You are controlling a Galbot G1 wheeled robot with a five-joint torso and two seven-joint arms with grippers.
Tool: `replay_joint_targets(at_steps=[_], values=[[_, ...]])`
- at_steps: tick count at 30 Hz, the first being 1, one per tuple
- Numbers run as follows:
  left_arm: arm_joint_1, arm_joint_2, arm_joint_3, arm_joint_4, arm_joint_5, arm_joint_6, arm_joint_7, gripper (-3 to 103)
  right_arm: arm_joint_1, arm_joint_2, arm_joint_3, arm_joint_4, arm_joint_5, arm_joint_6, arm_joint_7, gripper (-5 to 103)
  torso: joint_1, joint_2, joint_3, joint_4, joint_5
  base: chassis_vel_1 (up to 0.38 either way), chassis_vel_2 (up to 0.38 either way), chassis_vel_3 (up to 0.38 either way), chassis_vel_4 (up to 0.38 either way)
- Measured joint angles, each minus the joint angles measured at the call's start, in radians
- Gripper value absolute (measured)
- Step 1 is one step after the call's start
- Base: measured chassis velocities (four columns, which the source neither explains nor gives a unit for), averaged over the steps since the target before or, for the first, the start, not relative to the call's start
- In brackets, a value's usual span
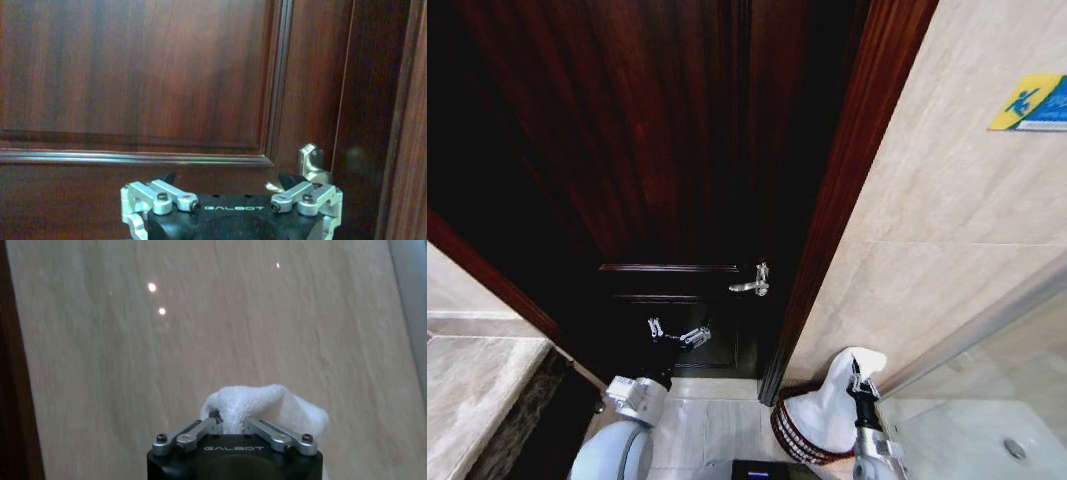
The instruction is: Discard the used towel into the hamper.
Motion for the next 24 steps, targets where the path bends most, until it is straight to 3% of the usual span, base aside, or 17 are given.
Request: replay_joint_targets(at_steps=[19,24], values=[[0.0,0.0,0.0,0.0,0.0,0.0,0.0,100,0.076,-0.012,-0.014,-0.267,-0.11,0.0,0.101,5,0.0,0.0,0.0,0.0001,0.0,0.007,-0.006,-0.006,0.009],[0.0,0.0,0.0,0.0,0.0,0.0,0.0,100,0.111,-0.014,-0.023,-0.344,-0.124,0.0,0.098,5,0.0,0.0,0.0,0.0,0.0,0.0,0.0,0.0,0.0]])
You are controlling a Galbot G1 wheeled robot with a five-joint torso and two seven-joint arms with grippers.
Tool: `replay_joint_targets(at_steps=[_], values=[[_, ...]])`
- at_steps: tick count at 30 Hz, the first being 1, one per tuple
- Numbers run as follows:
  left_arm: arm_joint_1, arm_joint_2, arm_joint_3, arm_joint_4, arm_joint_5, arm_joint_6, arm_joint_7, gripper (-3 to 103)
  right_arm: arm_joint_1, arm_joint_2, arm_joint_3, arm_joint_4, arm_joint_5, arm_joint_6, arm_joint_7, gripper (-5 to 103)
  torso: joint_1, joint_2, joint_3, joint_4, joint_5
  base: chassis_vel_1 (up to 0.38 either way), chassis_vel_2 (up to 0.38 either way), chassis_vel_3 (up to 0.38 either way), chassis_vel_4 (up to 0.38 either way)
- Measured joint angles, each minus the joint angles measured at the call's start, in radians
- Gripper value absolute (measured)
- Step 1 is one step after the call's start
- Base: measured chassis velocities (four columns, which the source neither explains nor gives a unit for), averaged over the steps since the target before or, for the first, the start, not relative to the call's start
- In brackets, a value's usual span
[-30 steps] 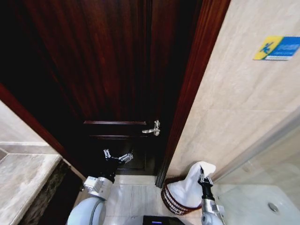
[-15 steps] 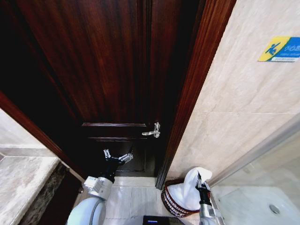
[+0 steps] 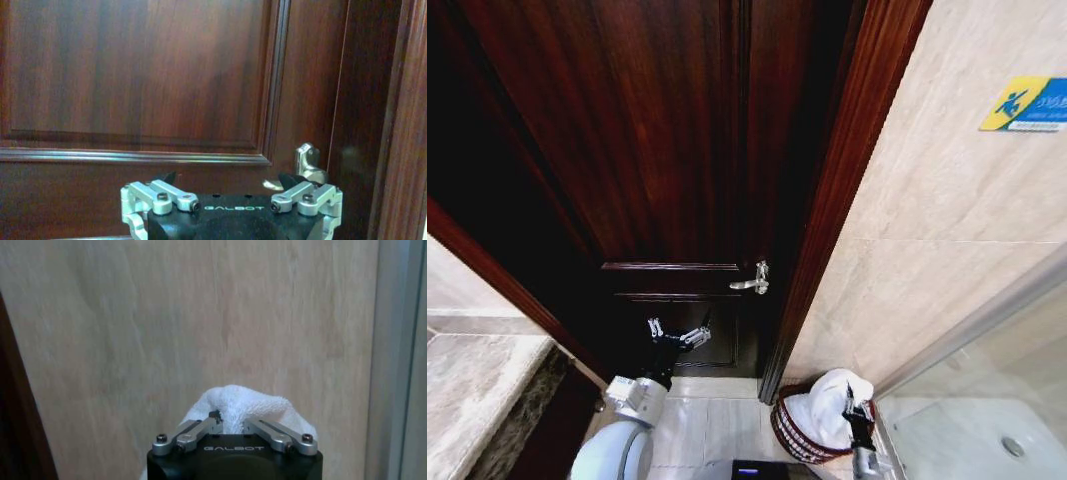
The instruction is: Discard the used towel into the hamper.
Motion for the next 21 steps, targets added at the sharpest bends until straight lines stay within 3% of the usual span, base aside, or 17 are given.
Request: replay_joint_targets(at_steps=[10,13,21], values=[[0.0,0.0,0.0,0.0,0.0,0.0,0.0,100,0.059,-0.016,-0.019,-0.132,0.006,0.0,-0.032,5,0.0,0.0,0.0,0.0,-0.0001,0.0,0.0,0.0,0.0],[0.0,0.0,0.0,0.0,0.0,0.0,0.0,100,0.076,-0.017,-0.015,-0.175,-0.06,0.0,-0.027,5,0.0,0.0,0.0,0.0001,0.0,0.0,0.0,0.0,0.0],[0.0,0.0,0.0,0.0,0.0,0.0,0.0,100,0.09,-0.024,-0.009,-0.244,-0.114,0.0,-0.028,5,0.0,0.0,0.0,-0.0001,0.0,0.0,0.0,0.0,0.0]])
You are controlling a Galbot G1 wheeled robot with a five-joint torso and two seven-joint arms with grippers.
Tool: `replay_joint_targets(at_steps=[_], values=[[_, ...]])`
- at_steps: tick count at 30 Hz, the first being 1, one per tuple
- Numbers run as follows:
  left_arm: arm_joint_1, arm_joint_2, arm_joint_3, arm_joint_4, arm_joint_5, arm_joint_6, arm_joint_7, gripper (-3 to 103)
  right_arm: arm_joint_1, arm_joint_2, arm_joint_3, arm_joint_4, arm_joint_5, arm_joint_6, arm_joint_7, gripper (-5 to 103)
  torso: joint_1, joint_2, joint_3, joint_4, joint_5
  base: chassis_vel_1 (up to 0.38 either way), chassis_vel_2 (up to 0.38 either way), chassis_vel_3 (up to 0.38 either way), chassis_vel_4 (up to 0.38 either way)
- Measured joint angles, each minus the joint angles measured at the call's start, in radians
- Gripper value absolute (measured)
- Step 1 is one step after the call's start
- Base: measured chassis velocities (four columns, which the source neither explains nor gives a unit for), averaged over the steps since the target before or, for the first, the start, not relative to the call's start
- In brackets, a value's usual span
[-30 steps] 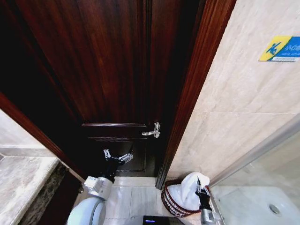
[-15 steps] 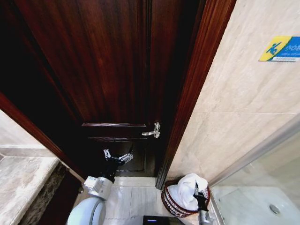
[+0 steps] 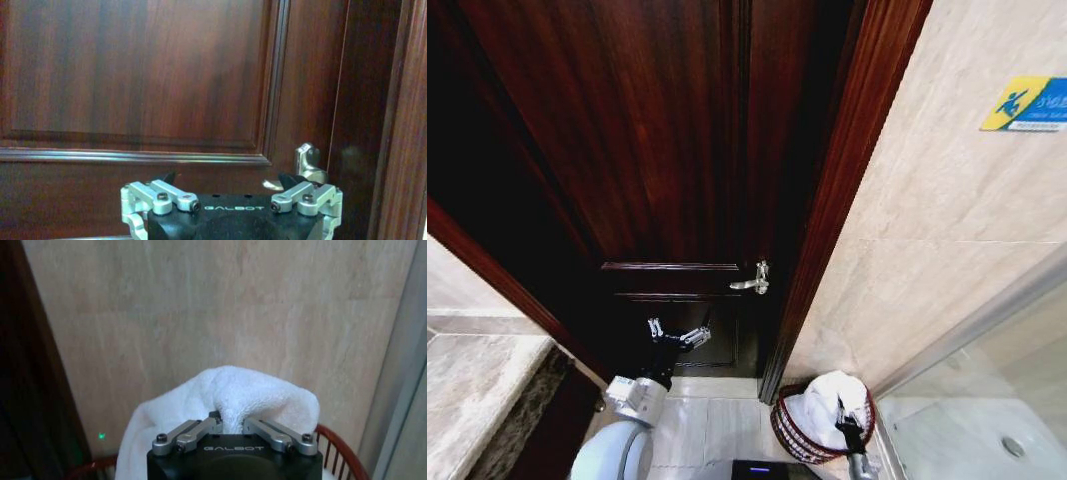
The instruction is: Discard the used towel into the hamper.
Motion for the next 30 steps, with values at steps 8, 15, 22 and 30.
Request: replay_joint_targets(at_steps=[8,15,22,30], values=[[0.0,0.0,0.0,0.0,0.0,0.0,0.0,100,0.074,-0.019,0.0,-0.136,-0.069,-0.013,0.008,5,0.0,0.0,0.0,0.0002,-0.0006,0.0,0.0,0.0,0.0],[0.0,0.0,0.0,0.0,0.0,0.0,0.0,100,0.084,-0.023,-0.013,-0.149,-0.131,-0.073,0.015,5,0.0,0.0,0.0,0.0001,0.0,0.0,0.0,0.0,0.0],[0.0,0.0,0.0,0.0,0.0,0.0,0.0,100,0.145,-0.035,-0.036,-0.225,-0.175,-0.142,-0.005,5,0.0,0.0,0.0,-0.0001,-0.0001,0.0,0.0,0.0,0.0],[0.0,0.0,0.0,0.0,0.0,0.0,0.0,100,0.219,-0.039,-0.048,-0.32,-0.216,-0.209,-0.02,5,0.0,0.0,0.0,0.0001,-0.0002,0.0,0.0,0.0,0.0]])
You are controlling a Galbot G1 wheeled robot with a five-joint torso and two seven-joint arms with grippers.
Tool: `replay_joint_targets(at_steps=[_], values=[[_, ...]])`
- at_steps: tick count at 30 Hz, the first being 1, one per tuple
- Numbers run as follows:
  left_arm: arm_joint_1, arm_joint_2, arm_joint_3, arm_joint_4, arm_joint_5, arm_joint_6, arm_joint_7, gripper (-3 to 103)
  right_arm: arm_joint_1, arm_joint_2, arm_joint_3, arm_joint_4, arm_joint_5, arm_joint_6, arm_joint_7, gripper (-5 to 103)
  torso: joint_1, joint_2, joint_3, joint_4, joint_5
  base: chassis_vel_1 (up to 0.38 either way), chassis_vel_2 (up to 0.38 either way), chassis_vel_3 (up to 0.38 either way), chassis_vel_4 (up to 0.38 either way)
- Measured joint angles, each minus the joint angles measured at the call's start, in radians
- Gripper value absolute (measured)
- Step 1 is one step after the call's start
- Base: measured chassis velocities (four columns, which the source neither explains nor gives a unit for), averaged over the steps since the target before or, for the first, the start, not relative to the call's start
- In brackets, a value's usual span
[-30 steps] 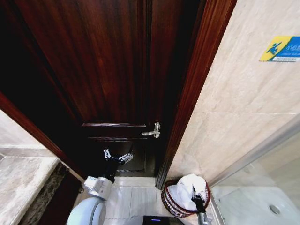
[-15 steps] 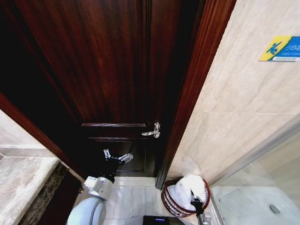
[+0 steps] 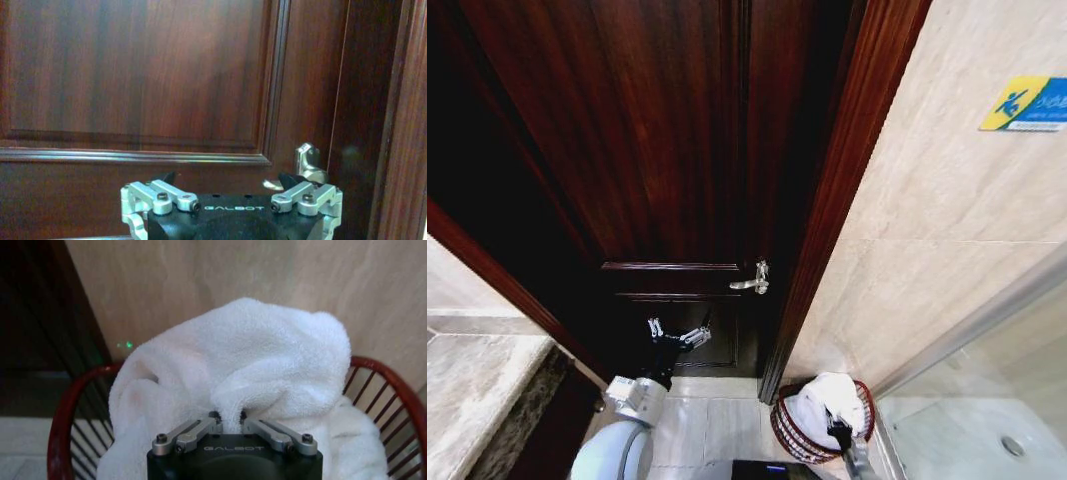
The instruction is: Discard the used towel into the hamper.
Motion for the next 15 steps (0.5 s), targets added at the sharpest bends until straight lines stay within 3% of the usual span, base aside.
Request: replay_joint_targets(at_steps=[9,15], values=[[0.0,0.0,0.0,0.0,0.0,0.0,0.0,100,0.024,-0.002,-0.001,-0.032,-0.055,-0.08,0.001,5,0.0,0.0,0.0,0.0001,0.0001,0.0,0.0,0.0,0.0],[0.0,0.0,0.0,0.0,0.0,0.0,0.0,100,0.052,-0.015,0.0,-0.059,-0.097,-0.185,0.015,5,0.0,0.0,0.0,0.0001,0.0002,0.0,0.0,0.0,0.0]])
